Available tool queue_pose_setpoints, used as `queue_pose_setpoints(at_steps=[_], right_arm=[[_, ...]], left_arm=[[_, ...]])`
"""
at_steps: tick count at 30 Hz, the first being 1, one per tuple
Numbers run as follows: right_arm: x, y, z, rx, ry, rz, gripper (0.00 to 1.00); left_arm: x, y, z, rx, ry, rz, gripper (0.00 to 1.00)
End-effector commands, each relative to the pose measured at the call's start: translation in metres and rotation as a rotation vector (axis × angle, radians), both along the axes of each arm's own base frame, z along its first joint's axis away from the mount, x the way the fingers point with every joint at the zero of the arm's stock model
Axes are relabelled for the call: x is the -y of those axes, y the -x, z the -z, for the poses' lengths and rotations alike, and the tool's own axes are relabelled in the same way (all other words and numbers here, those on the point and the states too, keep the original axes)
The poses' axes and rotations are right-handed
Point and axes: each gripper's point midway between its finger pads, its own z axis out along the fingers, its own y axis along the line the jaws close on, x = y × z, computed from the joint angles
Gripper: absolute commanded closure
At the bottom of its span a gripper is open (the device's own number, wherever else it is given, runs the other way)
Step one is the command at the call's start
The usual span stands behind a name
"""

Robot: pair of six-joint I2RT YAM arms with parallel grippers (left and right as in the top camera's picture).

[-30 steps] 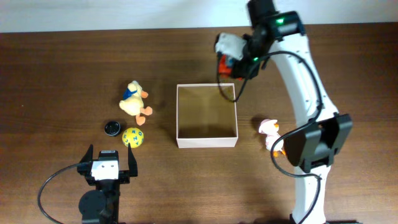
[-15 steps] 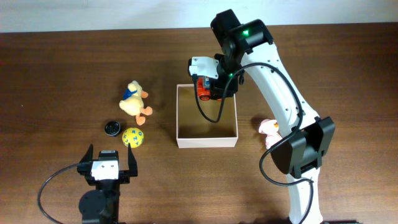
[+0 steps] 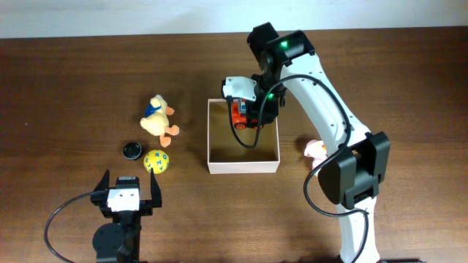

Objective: Pack container
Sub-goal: 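Carry the truck left and lower it into the white box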

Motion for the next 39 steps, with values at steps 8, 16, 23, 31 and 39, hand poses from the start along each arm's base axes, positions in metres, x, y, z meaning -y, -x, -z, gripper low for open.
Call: queue_pose_setpoints(at_steps=[8,16,23,31,39], right_arm=[[-0.008,0.003,0.011,-0.024,-0.048,-0.008,0.44],[-0.009,0.002,0.014,-0.024,-0.048,-0.008,0.44],[-0.007,0.005,0.039,-0.077,-0.024,-0.006,0.44],[-0.008,0.004,0.062,-0.094,-0.017,-0.005,0.44],[-0.006,-0.002,0.077,-0.069,-0.007,-0.004,0.41]], left_arm=[[0.000,0.000,0.003,-0.003,-0.017,0.008,0.01],[0.000,0.000,0.003,-0.003,-0.017,0.008,0.01],[0.000,0.000,0.003,-0.003,-0.017,0.008,0.01],[0.000,0.000,0.003,-0.003,-0.018,0.008,0.01],[0.000,0.000,0.003,-0.003,-0.017,0.008,0.01]])
